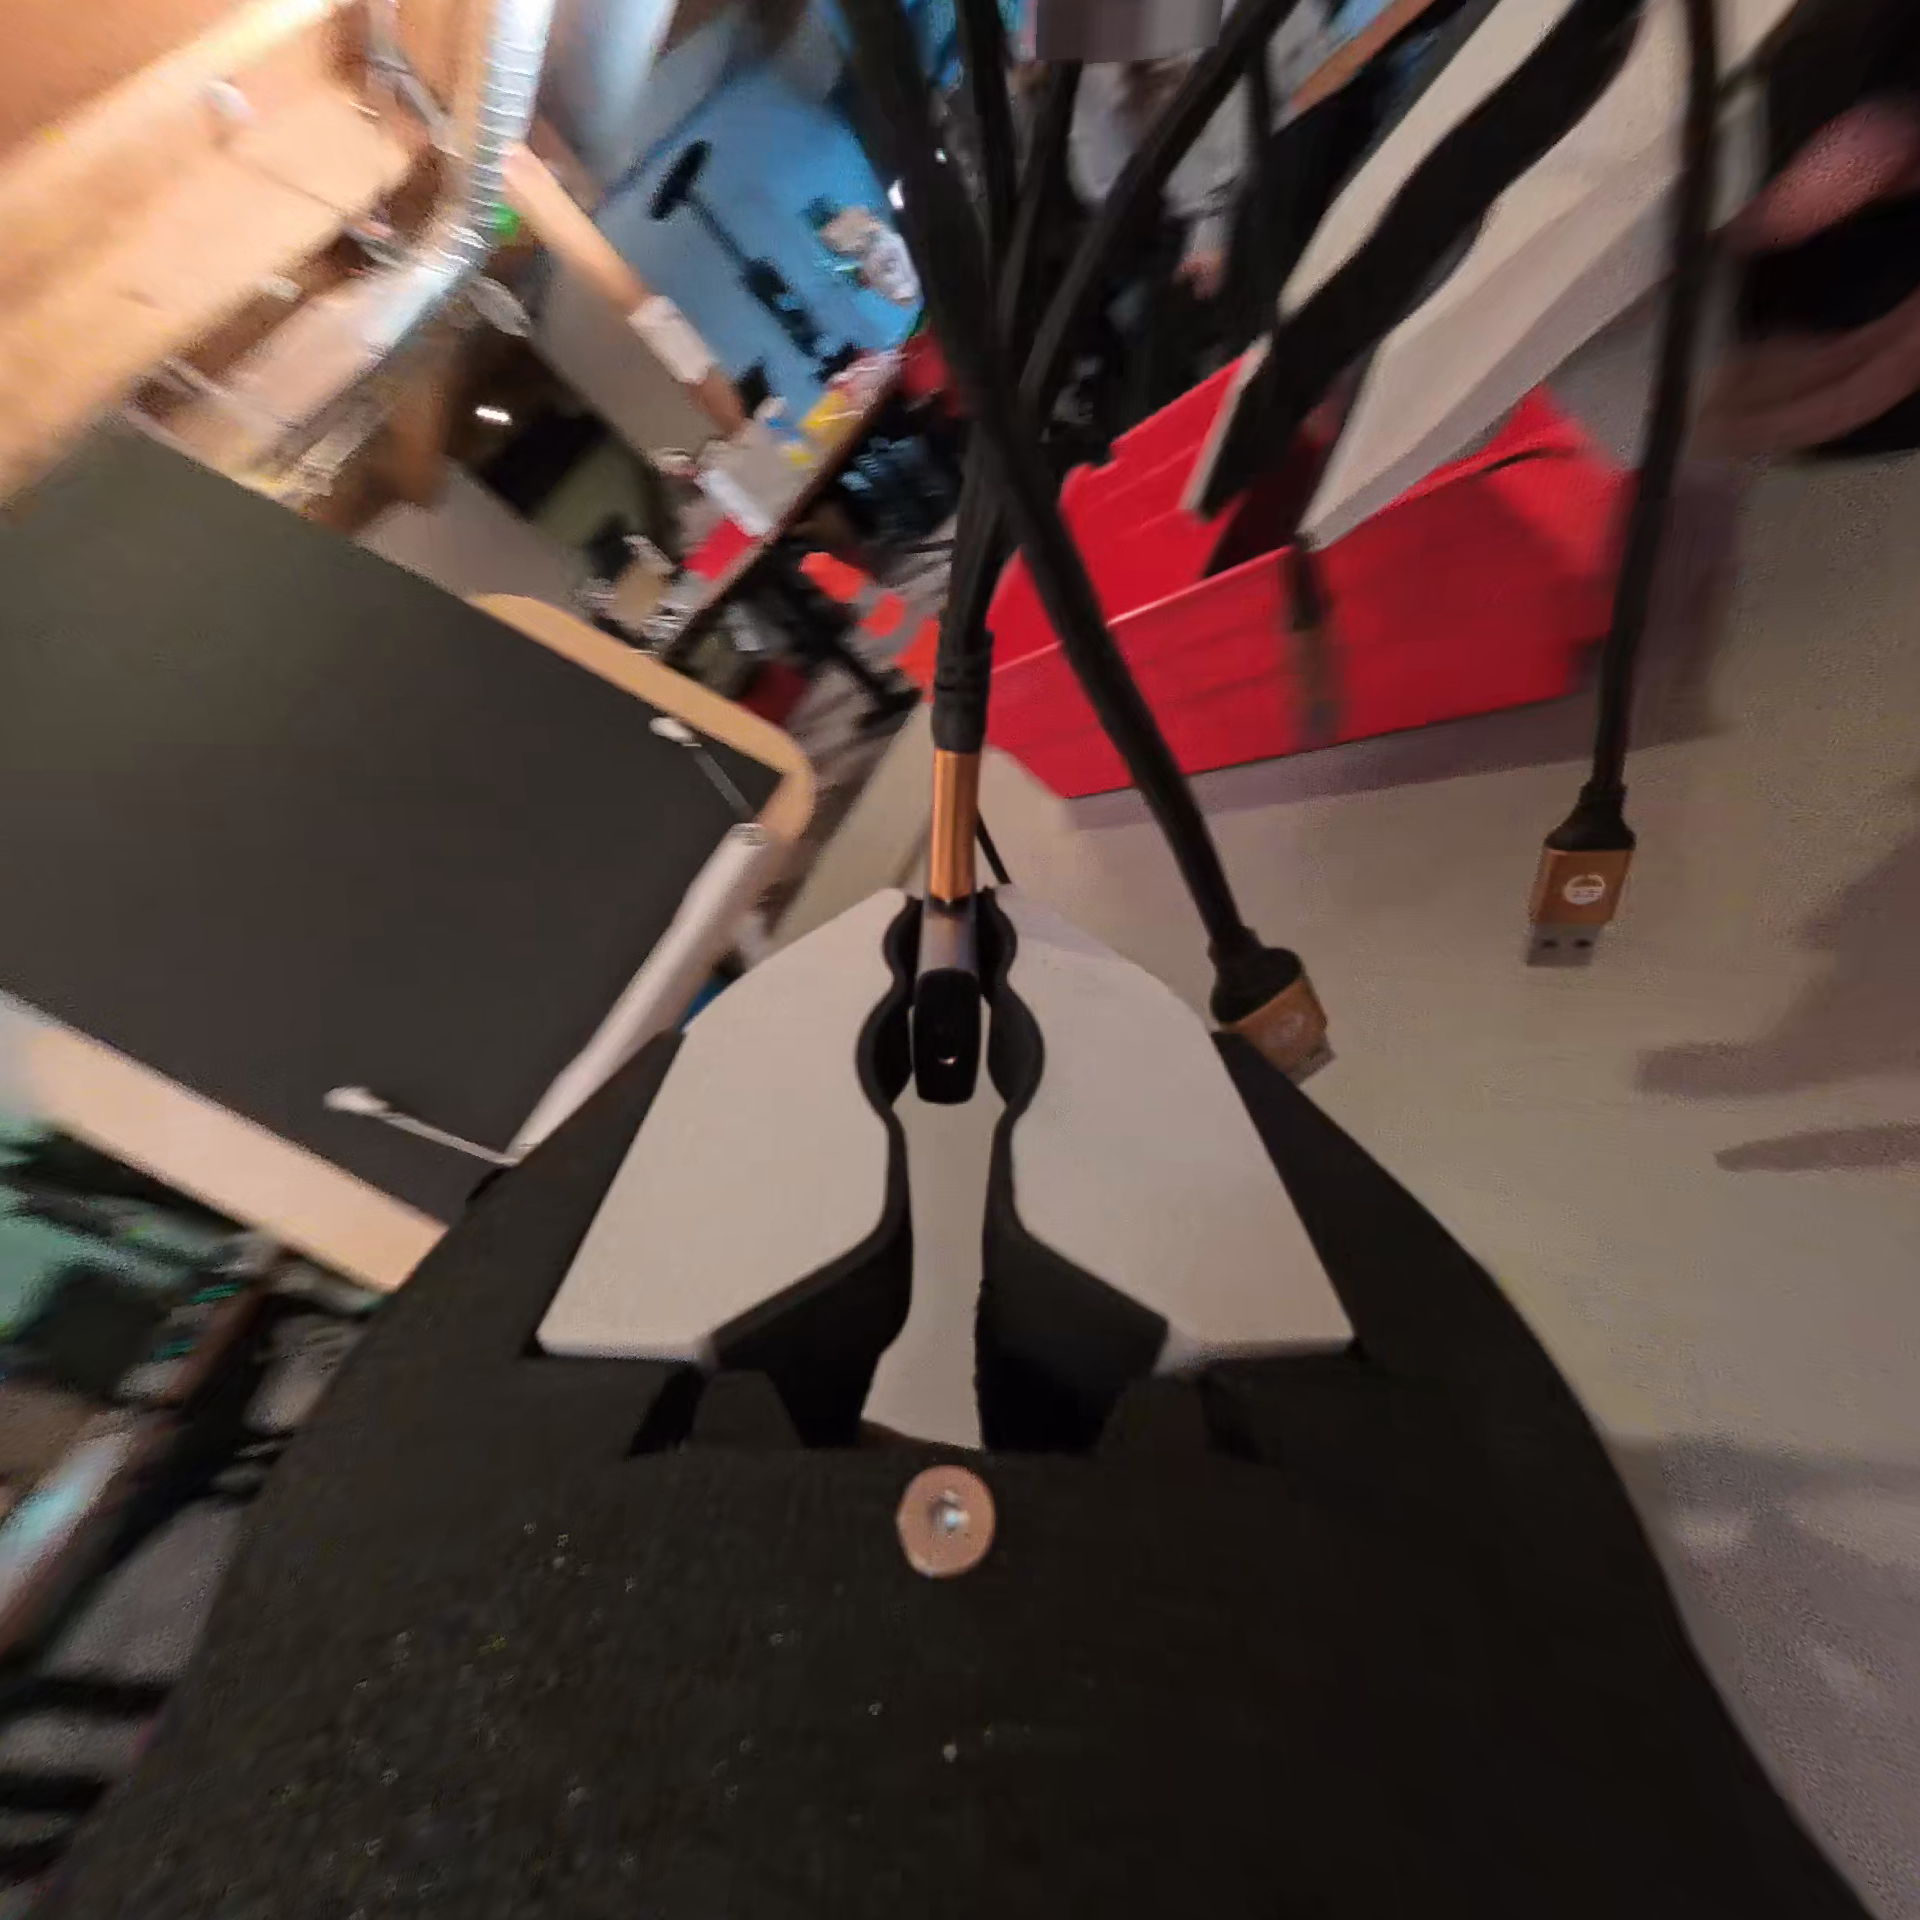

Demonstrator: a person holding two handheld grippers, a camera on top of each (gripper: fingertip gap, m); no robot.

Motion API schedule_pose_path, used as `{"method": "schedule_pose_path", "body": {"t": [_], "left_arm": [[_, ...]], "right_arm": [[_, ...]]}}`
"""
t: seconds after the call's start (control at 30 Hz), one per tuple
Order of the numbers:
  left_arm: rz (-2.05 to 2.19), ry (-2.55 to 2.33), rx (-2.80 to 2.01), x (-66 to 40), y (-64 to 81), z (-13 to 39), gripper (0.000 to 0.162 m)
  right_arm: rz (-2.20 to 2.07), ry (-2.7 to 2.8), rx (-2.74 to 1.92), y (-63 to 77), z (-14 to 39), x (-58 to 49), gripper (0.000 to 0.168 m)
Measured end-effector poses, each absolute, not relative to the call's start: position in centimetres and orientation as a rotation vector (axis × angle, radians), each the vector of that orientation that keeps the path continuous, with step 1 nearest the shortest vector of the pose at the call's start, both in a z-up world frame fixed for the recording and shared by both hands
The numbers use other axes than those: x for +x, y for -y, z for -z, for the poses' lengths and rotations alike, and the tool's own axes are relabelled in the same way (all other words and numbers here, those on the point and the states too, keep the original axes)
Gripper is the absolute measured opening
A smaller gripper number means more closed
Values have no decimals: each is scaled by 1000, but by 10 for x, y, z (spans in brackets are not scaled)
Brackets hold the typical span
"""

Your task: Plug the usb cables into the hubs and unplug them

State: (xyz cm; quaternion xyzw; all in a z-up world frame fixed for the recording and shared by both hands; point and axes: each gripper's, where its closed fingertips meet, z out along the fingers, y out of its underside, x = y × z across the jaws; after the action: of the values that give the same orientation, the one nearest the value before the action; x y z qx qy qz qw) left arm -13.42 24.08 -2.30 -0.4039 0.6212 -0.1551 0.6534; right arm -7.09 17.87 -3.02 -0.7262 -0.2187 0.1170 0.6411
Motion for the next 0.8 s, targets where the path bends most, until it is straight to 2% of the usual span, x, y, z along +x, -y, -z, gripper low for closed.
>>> {"method": "schedule_pose_path", "body": {"t": [0.13, 0.2, 0.27, 0.33, 0.4, 0.47, 0.67, 0.8], "left_arm": [[22, -1389, -785, -112, -259, 43, 9], [-85, -1418, -725, -101, -262, 66, 9], [-132, -1448, -695, -95, -262, 88, 9], [-142, -1484, -670, -92, -260, 107, 9], [-163, -1503, -635, -93, -258, 114, 9], [-186, -1505, -594, -94, -256, 114, 9], [-187, -1536, -605, -95, -254, 123, 9], [-188, -1531, -607, -96, -254, 121, 9]], "right_arm": [[-442, 960, -2097, -121, 114, -113, 31], [-593, 1220, -2176, -68, 127, -129, 31], [-534, 1323, -2148, -51, 114, -131, 31], [-554, 1241, -2022, -57, 76, -139, 31], [-514, 1067, -1835, -87, 32, -144, 31], [-345, 815, -1787, -141, 19, -126, 31], [-38, 698, -1967, -202, 98, -113, 27], [8, 638, -1993, -207, 117, -107, 23]]}}
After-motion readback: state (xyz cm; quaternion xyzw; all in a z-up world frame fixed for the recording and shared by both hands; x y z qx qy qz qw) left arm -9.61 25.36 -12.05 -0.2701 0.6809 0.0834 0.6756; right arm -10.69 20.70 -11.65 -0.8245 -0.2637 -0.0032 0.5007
